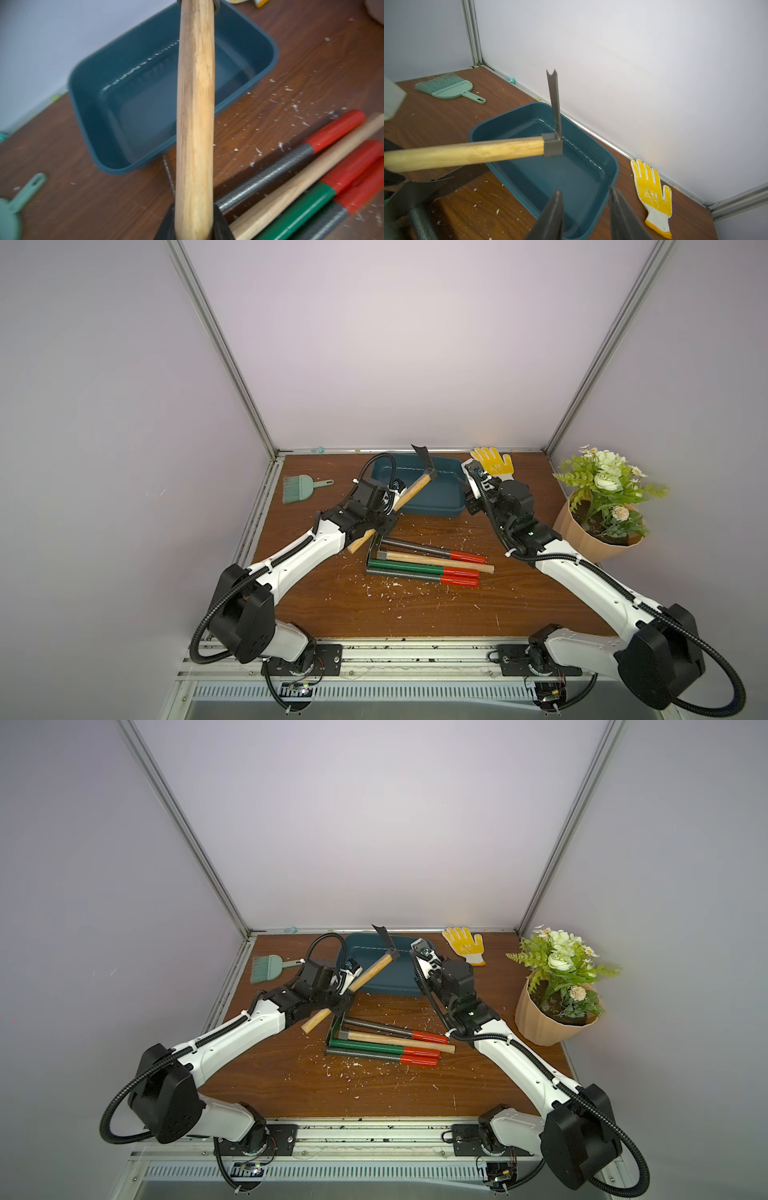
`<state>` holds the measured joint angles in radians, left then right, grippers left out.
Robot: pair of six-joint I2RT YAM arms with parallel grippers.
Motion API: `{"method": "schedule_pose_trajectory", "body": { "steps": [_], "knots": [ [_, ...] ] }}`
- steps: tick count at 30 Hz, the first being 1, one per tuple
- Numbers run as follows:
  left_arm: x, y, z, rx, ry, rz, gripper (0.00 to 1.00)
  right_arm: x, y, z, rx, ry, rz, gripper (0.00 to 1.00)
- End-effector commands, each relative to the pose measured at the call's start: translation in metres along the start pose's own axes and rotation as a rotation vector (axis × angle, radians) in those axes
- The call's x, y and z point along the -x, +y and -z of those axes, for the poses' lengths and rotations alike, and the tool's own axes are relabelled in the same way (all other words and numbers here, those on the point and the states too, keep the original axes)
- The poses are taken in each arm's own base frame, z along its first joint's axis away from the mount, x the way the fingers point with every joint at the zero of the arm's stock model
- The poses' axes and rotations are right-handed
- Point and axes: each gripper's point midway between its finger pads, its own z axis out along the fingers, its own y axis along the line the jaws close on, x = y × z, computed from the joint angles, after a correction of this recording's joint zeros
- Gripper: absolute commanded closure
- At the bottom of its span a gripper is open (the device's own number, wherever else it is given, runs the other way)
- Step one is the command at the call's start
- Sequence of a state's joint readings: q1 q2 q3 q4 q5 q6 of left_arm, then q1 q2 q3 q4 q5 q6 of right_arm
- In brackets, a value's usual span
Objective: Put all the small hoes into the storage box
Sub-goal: Place the hoe in the storage box.
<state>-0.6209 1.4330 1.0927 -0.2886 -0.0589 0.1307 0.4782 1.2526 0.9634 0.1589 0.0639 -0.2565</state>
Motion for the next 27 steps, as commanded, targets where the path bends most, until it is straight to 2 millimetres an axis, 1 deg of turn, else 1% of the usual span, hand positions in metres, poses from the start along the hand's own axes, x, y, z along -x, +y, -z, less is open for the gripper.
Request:
{"method": "schedule_pose_trajectory", "body": {
  "steps": [1, 2, 3, 6, 8, 9, 13, 16, 19, 24, 27],
  "knots": [
    [0.022, 0.037, 0.022, 0.334, -0.036, -0.103, 1.00, 0.043, -0.019, -0.011, 0.035, -0.013, -0.095, 0.58],
    [0.017, 0.043, 0.023, 0.406, -0.004, -0.140, 1.00, 0.052, -0.019, -0.017, 0.066, 0.000, -0.106, 0.58],
    [0.012, 0.048, 0.025, 0.459, 0.025, -0.168, 1.00, 0.060, -0.018, -0.019, 0.090, 0.004, -0.109, 0.58],
    [-0.003, 0.063, 0.029, 0.599, 0.119, -0.242, 1.00, 0.091, -0.013, -0.024, 0.168, -0.018, -0.112, 0.57],
    [-0.009, 0.072, 0.034, 0.669, 0.161, -0.275, 1.00, 0.103, -0.009, -0.032, 0.218, -0.008, -0.116, 0.56],
    [-0.009, 0.074, 0.038, 0.696, 0.171, -0.285, 1.00, 0.105, -0.007, -0.037, 0.234, 0.011, -0.115, 0.56],
    [-0.007, 0.078, 0.050, 0.785, 0.193, -0.347, 1.00, 0.096, 0.000, -0.063, 0.295, 0.150, -0.123, 0.56],
    [-0.009, 0.078, 0.052, 0.816, 0.211, -0.395, 1.00, 0.090, 0.010, -0.078, 0.358, 0.207, -0.121, 0.56],
    [-0.008, 0.075, 0.051, 0.811, 0.210, -0.423, 1.00, 0.086, 0.014, -0.090, 0.374, 0.228, -0.120, 0.57],
    [0.001, 0.062, 0.047, 0.753, 0.175, -0.456, 1.00, 0.079, 0.018, -0.107, 0.387, 0.250, -0.105, 0.58],
    [0.008, 0.049, 0.040, 0.694, 0.144, -0.468, 1.00, 0.075, 0.025, -0.116, 0.406, 0.272, -0.078, 0.58]
  ]
}}
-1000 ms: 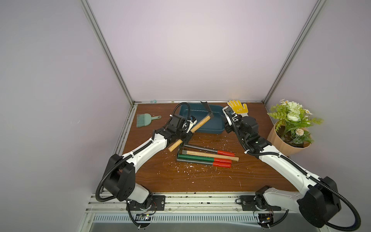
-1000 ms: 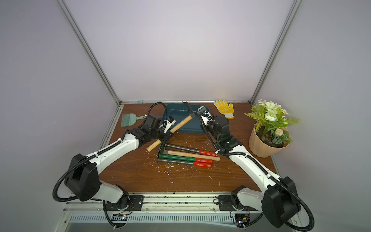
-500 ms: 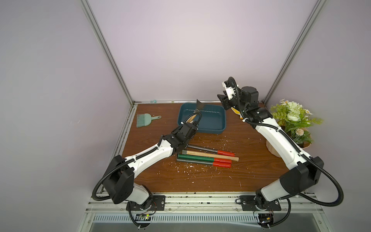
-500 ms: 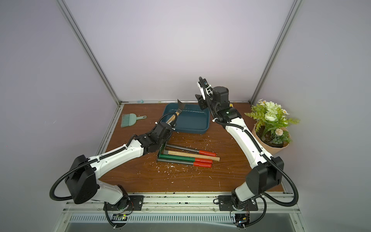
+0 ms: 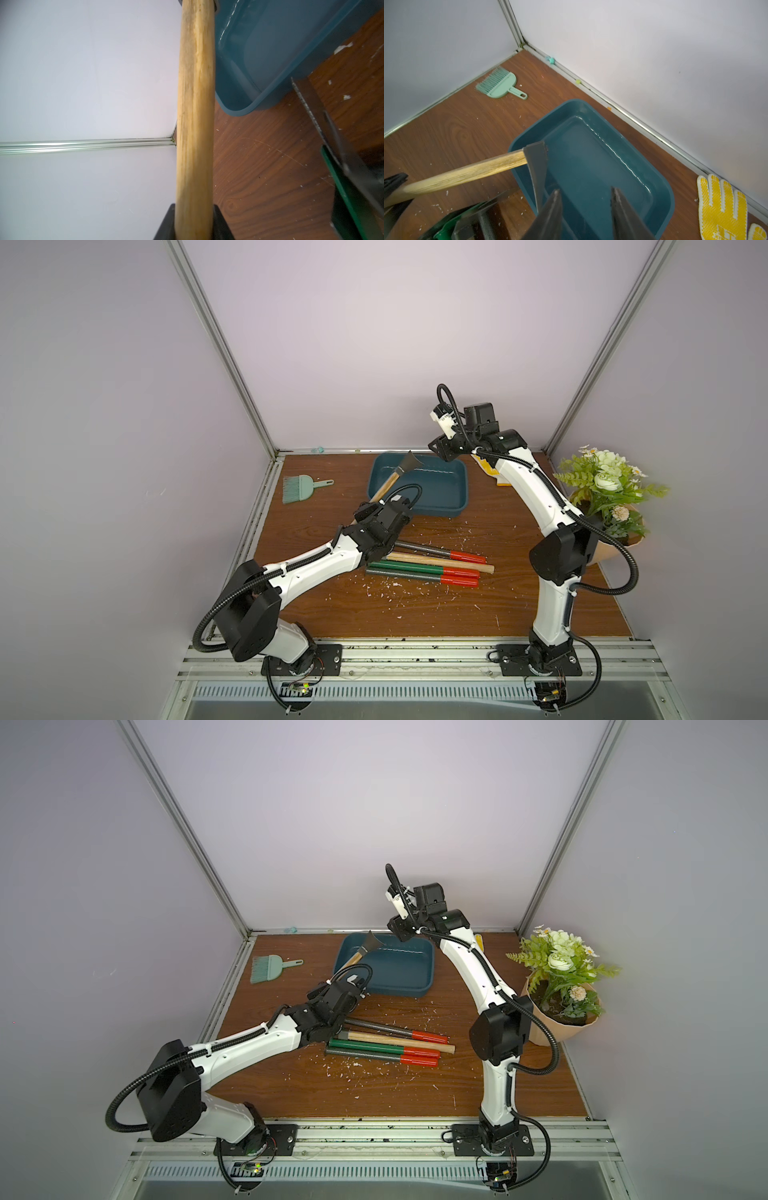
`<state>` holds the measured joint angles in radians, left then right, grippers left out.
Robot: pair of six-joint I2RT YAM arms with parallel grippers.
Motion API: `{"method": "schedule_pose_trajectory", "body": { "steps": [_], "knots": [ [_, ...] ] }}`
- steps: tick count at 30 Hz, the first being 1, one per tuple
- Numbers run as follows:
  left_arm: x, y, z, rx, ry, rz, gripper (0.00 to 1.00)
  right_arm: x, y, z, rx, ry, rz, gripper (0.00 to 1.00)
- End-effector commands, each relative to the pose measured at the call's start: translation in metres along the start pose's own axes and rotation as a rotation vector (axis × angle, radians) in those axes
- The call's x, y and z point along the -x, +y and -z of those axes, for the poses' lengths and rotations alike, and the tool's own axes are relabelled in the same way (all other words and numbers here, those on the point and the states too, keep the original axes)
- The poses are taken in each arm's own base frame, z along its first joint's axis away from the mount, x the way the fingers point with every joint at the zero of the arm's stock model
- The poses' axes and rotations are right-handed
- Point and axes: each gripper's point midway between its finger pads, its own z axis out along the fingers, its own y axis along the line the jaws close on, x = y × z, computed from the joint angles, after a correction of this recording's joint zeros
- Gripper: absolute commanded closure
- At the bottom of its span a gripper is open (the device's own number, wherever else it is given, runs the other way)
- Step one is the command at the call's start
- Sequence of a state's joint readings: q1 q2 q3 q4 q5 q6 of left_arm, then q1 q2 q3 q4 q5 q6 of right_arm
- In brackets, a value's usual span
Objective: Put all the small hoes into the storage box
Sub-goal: Place the hoe in the storage box.
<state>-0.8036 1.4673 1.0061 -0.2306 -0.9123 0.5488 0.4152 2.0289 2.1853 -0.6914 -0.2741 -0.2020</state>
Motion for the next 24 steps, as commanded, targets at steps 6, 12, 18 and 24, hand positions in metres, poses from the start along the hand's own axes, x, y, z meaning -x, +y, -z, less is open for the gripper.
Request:
{"method": "schedule_pose_trajectory", "body": {
  "steps": [6, 12, 18, 24],
  "knots": [
    [0.050, 0.002, 0.016, -0.009, -0.138, 0.044, 1.00, 0.023, 0.017, 0.002, 0.045, -0.008, 0.103, 0.59],
    [0.059, 0.003, 0.015, -0.002, -0.151, 0.013, 1.00, -0.012, 0.016, -0.019, 0.047, 0.107, 0.108, 0.59],
    [0.059, 0.004, 0.014, 0.007, -0.147, -0.002, 1.00, -0.040, 0.012, -0.022, 0.022, 0.188, 0.116, 0.58],
    [0.060, 0.002, 0.013, 0.003, -0.153, 0.003, 1.00, -0.056, 0.013, -0.027, 0.031, 0.231, 0.105, 0.59]
  ]
}}
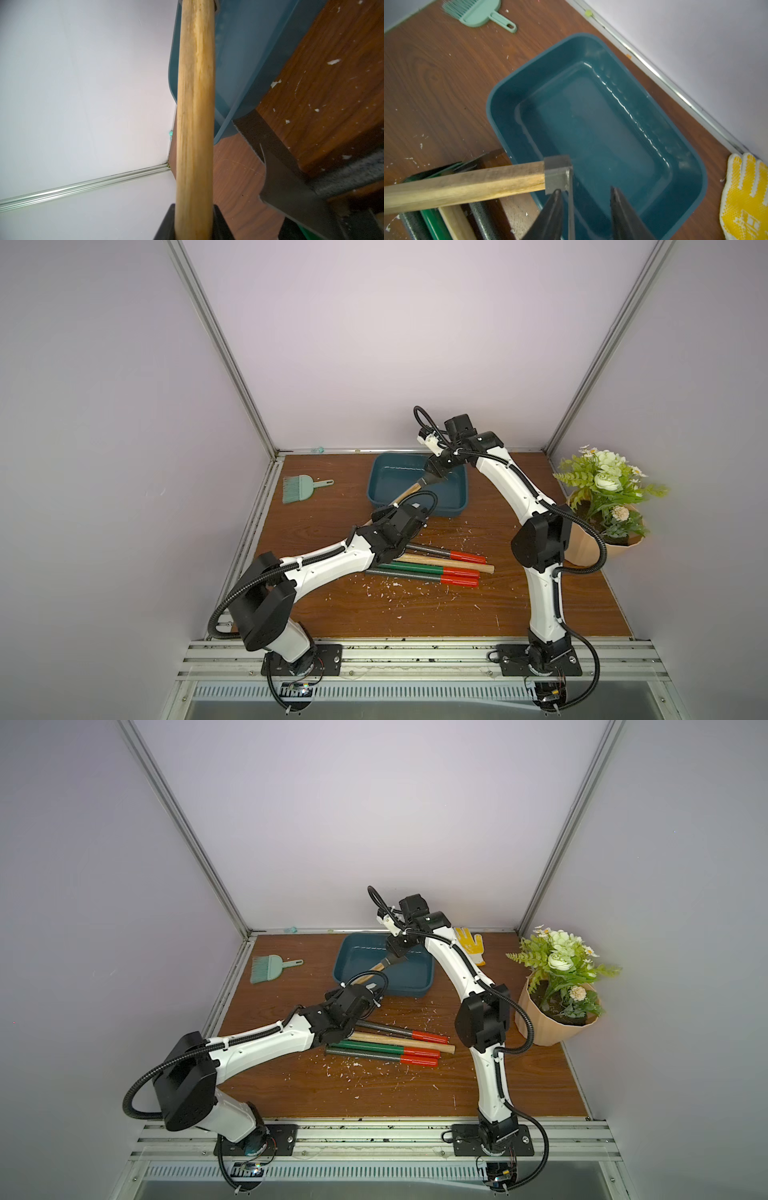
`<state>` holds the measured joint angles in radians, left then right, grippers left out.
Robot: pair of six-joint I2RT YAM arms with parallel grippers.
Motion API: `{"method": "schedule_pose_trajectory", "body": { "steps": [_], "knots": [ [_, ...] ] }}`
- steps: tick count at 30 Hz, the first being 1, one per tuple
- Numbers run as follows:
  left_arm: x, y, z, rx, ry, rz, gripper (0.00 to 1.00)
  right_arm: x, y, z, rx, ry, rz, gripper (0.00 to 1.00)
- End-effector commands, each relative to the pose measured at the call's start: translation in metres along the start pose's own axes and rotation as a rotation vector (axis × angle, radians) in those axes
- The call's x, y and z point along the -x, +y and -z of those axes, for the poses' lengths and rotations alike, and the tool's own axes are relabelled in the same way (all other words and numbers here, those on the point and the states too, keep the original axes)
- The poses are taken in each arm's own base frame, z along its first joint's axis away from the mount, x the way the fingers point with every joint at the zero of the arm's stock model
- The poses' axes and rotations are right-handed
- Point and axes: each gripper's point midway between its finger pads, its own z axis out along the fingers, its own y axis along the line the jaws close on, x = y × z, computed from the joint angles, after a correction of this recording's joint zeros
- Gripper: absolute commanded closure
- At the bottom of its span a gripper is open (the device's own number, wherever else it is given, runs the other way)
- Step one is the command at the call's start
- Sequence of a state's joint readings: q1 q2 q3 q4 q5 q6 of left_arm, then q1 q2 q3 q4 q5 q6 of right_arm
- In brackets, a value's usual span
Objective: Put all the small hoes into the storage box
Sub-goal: Place the hoe in the storage box.
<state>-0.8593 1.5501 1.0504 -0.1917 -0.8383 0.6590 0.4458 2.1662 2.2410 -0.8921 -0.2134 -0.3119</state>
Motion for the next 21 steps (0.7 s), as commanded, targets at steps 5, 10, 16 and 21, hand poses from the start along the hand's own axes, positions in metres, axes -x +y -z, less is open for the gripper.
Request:
{"method": "schedule_pose_trajectory", "body": {
  "steps": [5, 10, 16, 21],
  "knots": [
    [0.021, 0.035, 0.011, 0.084, -0.066, 0.135, 1.00, 0.013, 0.000, 0.021, -0.021, -0.039, 0.029, 0.69],
    [0.018, 0.034, 0.011, 0.088, -0.067, 0.139, 1.00, 0.014, 0.001, 0.021, -0.017, -0.046, 0.012, 0.92],
    [0.014, 0.032, 0.006, 0.092, -0.049, 0.141, 1.00, 0.011, 0.002, 0.021, -0.017, -0.034, -0.004, 1.00],
    [0.013, 0.036, 0.003, 0.096, -0.047, 0.179, 0.99, 0.016, -0.010, 0.026, -0.082, -0.056, -0.035, 1.00]
  ]
}}
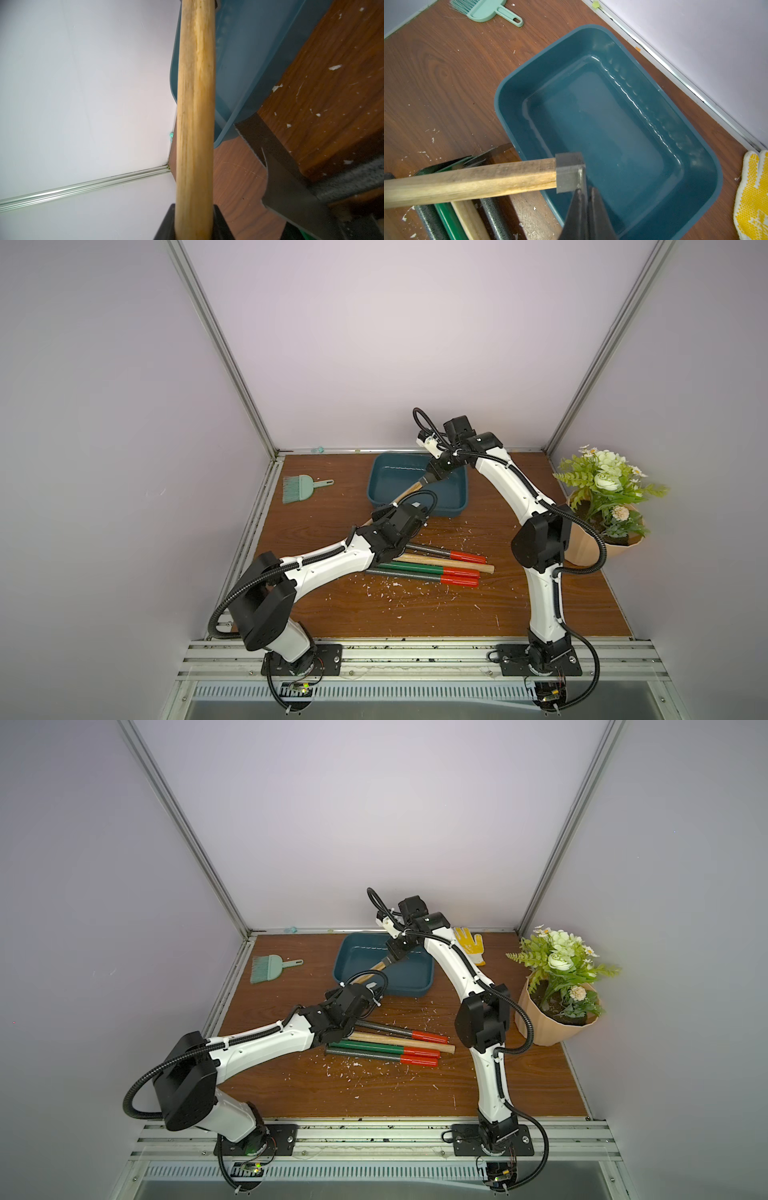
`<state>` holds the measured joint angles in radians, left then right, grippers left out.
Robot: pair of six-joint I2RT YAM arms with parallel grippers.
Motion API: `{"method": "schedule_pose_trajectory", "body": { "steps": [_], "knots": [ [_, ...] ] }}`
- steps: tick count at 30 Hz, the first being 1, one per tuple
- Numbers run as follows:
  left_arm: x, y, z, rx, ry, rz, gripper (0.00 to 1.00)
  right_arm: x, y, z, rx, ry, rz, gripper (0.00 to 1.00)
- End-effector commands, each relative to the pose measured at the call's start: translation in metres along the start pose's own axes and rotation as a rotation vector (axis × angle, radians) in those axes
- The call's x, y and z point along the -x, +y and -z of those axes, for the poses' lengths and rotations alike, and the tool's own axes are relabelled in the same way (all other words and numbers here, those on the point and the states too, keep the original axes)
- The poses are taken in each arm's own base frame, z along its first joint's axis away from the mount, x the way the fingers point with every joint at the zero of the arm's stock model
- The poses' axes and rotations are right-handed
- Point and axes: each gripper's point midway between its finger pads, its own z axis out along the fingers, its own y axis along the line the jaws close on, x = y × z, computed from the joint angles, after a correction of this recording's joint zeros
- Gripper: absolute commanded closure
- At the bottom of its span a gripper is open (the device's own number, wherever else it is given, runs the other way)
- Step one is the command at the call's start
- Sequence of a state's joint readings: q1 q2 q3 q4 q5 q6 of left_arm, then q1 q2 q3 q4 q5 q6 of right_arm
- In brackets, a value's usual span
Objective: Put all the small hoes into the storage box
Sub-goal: Place the hoe in the storage box.
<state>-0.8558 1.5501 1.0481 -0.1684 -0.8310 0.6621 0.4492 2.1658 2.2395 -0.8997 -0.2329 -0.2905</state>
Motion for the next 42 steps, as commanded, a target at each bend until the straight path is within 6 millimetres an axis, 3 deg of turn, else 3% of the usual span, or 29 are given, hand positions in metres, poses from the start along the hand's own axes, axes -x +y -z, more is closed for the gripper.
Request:
{"method": "schedule_pose_trajectory", "body": {
  "steps": [1, 5, 9, 14, 17, 22, 29, 34, 42],
  "knots": [
    [0.011, 0.037, 0.004, 0.096, -0.034, 0.191, 0.99, 0.019, -0.019, 0.029, -0.127, -0.073, -0.027, 1.00],
    [0.012, 0.044, 0.002, 0.026, -0.061, 0.375, 0.70, 0.037, -0.037, 0.039, -0.213, -0.155, -0.093, 1.00],
    [0.025, 0.048, 0.010, -0.050, -0.145, 0.528, 0.54, 0.052, -0.045, 0.045, -0.248, -0.237, -0.148, 1.00],
    [0.031, 0.075, 0.026, -0.081, -0.245, 0.666, 0.33, 0.058, -0.057, 0.049, -0.308, -0.311, -0.211, 1.00],
    [0.028, 0.087, 0.033, -0.086, -0.281, 0.730, 0.30, 0.061, -0.068, 0.056, -0.362, -0.366, -0.263, 1.00],
    [0.016, 0.091, 0.039, -0.077, -0.296, 0.786, 0.27, 0.061, -0.090, 0.069, -0.446, -0.496, -0.379, 1.00],
    [0.003, 0.093, 0.039, -0.049, -0.275, 0.803, 0.27, 0.035, -0.113, 0.080, -0.582, -0.640, -0.500, 1.00],
    [-0.001, 0.096, 0.039, -0.042, -0.273, 0.806, 0.27, 0.006, -0.124, 0.069, -0.644, -0.693, -0.571, 1.00],
    [-0.011, 0.102, 0.042, -0.028, -0.264, 0.824, 0.27, -0.022, -0.134, 0.037, -0.660, -0.717, -0.636, 1.00]
  ]
}}
